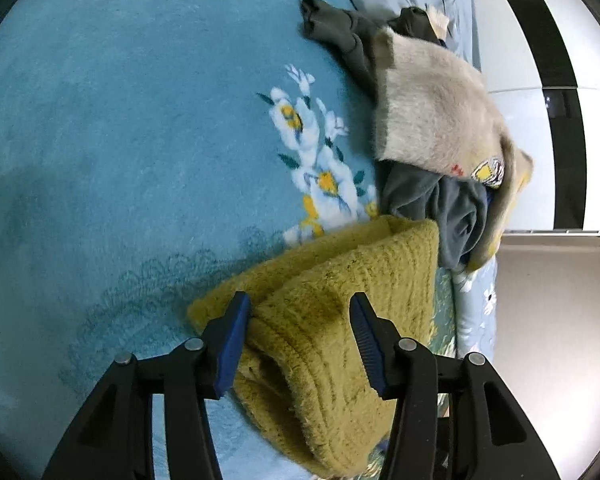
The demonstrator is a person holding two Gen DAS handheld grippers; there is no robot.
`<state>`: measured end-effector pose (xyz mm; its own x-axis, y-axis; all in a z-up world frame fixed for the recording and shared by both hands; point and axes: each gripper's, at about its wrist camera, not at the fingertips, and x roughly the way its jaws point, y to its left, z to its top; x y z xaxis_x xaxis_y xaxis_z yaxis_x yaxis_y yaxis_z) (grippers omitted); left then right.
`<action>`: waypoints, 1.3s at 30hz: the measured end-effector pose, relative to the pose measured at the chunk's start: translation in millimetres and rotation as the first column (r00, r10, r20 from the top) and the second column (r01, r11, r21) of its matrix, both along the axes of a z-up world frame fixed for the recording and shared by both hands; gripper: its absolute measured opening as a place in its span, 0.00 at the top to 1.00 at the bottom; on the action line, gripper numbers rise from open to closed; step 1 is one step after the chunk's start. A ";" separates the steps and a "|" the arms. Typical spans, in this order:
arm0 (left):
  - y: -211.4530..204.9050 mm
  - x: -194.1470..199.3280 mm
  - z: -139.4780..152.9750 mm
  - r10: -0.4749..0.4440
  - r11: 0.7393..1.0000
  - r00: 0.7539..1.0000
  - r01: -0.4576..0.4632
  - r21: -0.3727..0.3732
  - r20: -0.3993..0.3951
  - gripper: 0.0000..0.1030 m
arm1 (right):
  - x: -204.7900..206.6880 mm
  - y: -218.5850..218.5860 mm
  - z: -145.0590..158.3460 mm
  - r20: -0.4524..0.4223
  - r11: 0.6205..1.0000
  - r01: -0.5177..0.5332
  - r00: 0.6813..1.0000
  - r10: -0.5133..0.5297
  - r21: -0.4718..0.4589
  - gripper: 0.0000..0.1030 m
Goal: Fold clothes
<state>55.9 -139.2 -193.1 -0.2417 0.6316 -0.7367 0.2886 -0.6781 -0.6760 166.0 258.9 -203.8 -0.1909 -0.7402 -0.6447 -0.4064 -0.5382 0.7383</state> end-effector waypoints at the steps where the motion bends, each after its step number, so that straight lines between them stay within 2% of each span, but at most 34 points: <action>1: 0.7 0.1 0.7 -0.014 1.000 1.000 0.014 -0.015 0.005 0.60 | -0.4 -3.4 -1.3 0.006 1.000 0.010 1.000 -0.010 0.000 0.40; 2: 1.6 0.3 1.2 -0.028 0.999 1.000 0.028 -0.029 0.008 0.65 | -0.8 -6.8 -2.6 0.013 1.000 0.019 1.000 -0.019 -0.001 0.42; 3: 3.1 0.5 1.6 -0.042 0.998 0.999 0.043 -0.042 0.010 0.67 | -1.1 -9.9 -3.6 0.019 1.000 0.029 0.999 -0.029 0.001 0.52; 5: 5.7 1.1 2.7 -0.067 0.996 0.998 0.067 -0.063 0.012 0.72 | -1.9 -11.3 -0.6 0.018 0.999 0.041 0.999 -0.041 0.008 0.62; 6: 6.5 1.7 3.9 -0.070 0.995 0.998 0.070 -0.064 0.007 0.75 | -2.4 -11.7 1.4 0.013 0.999 0.044 0.999 -0.044 0.009 0.71; 8: 8.7 2.9 10.3 -0.084 0.995 0.996 0.082 -0.062 -0.018 0.82 | -2.5 -10.3 8.8 -0.011 0.999 0.049 0.999 -0.049 -0.010 0.81; 10: 8.7 4.7 20.0 -0.096 0.994 0.994 0.093 -0.058 -0.051 0.83 | -2.8 -8.7 17.1 -0.041 0.998 0.053 0.998 -0.055 -0.040 0.84; 12: 3.6 8.4 31.2 -0.083 0.996 0.993 0.081 -0.024 -0.082 0.83 | -2.2 -11.5 26.4 -0.079 0.997 0.033 0.996 -0.038 -0.067 0.85; 13: 1.3 9.8 33.7 -0.079 0.997 0.993 0.077 -0.020 -0.088 0.83 | -1.6 -14.7 27.4 -0.078 0.998 0.014 0.997 -0.018 -0.056 0.85; 16: -4.0 11.8 24.2 -0.083 0.994 0.995 0.078 -0.082 -0.058 0.83 | 0.4 -24.6 16.1 -0.030 0.999 -0.027 0.999 0.026 -0.025 0.85; 19: -10.2 14.3 12.7 -0.077 0.989 0.997 0.072 -0.130 -0.027 0.83 | 3.0 -27.9 1.0 0.018 1.000 -0.010 1.000 0.010 -0.015 0.85; 21: -18.6 18.4 -2.5 -0.027 0.996 1.000 0.026 -0.088 -0.008 0.81 | 3.4 -28.4 -3.0 0.027 1.000 -0.003 1.000 0.004 -0.013 0.85; 23: -25.5 21.1 -4.3 0.008 0.999 1.000 -0.009 -0.040 -0.011 0.77 | 2.8 -29.1 -3.2 0.028 1.000 -0.005 1.000 0.005 -0.010 0.85; 24: -27.9 20.4 -1.1 0.014 0.999 1.000 -0.015 -0.041 -0.023 0.74 | 2.4 -29.8 -3.2 0.030 1.000 -0.007 1.000 0.007 -0.008 0.85; 26: -33.9 19.0 5.3 0.024 0.998 0.998 -0.027 -0.064 -0.052 0.54 | 0.4 -30.8 -4.3 0.032 1.000 -0.012 0.999 0.012 -0.005 0.85; 29: -44.7 18.0 1.4 0.057 0.998 0.997 -0.059 -0.036 -0.053 0.41 | 0.2 -29.8 -4.2 0.036 1.000 -0.013 0.999 0.014 -0.006 0.85; 32: -46.2 15.9 -13.5 0.076 0.997 0.997 -0.076 0.020 0.000 0.36 | 2.6 -25.0 -1.0 0.036 1.000 -0.010 0.999 0.010 -0.009 0.82; 34: -38.8 13.3 -20.0 0.051 0.998 0.998 -0.052 0.048 0.021 0.34 | 2.1 -20.1 2.3 0.023 1.000 -0.006 1.000 0.006 -0.001 0.82; 36: -28.9 10.5 -21.4 0.013 0.998 1.000 -0.014 0.059 0.021 0.33 | 1.3 -10.3 8.6 -0.016 0.999 0.043 0.999 -0.043 0.032 0.79; 37: -23.5 8.7 -20.0 -0.013 0.998 1.000 0.013 0.056 0.011 0.31 | 0.9 -5.4 11.7 -0.035 0.997 0.068 0.997 -0.066 0.048 0.72; 39: -14.1 5.4 -17.5 -0.056 0.998 0.998 0.056 0.021 -0.005 0.27 | 0.1 4.3 18.0 -0.076 0.990 0.118 0.991 -0.112 0.077 0.24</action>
